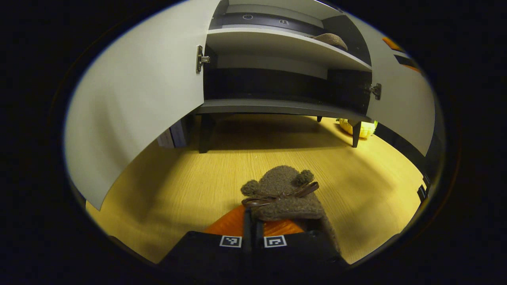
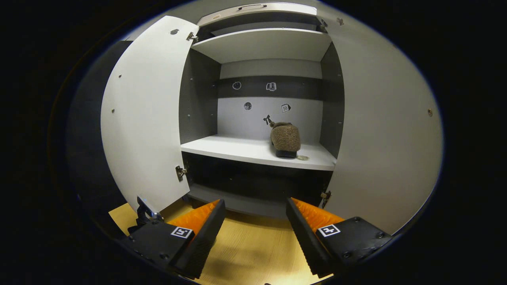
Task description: Grab one shoe with the right hand and put it into the shoe cabinet, grab the other shoe with the left hand and put it into the shoe cabinet; then close the right door with the right hand and the left door with the left hand.
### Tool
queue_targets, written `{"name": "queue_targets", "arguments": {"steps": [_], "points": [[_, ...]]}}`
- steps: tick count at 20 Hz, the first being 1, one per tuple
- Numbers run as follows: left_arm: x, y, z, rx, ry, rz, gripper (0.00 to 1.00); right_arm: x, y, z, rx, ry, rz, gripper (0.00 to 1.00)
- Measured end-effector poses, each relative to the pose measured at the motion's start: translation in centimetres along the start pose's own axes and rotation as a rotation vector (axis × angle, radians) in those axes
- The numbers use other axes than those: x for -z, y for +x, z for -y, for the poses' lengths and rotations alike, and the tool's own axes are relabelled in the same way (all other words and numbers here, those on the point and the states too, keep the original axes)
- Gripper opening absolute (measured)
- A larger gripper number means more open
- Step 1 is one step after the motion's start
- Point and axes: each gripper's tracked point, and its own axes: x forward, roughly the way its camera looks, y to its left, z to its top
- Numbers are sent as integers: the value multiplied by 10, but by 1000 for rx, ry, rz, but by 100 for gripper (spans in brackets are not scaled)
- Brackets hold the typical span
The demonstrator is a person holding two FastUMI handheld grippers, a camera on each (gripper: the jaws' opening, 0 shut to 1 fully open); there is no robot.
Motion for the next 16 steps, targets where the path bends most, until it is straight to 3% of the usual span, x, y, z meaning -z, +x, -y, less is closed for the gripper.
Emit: {"name": "queue_targets", "arguments": {"steps": [3,6,9,12,16], "points": [[-44,-33,9,-3,16,73,6,-6,-1,0,-14,-14,9,98],[-115,-83,21,1,19,186,6,-17,-5,2,-24,-27,30,99],[-194,-122,22,-46,45,293,6,-24,-7,10,-18,-71,44,98],[-259,-154,29,-60,35,347,6,-27,-7,10,-45,-65,49,99],[-338,-154,28,-75,13,388,6,-15,-2,15,-62,-114,19,99]]}}
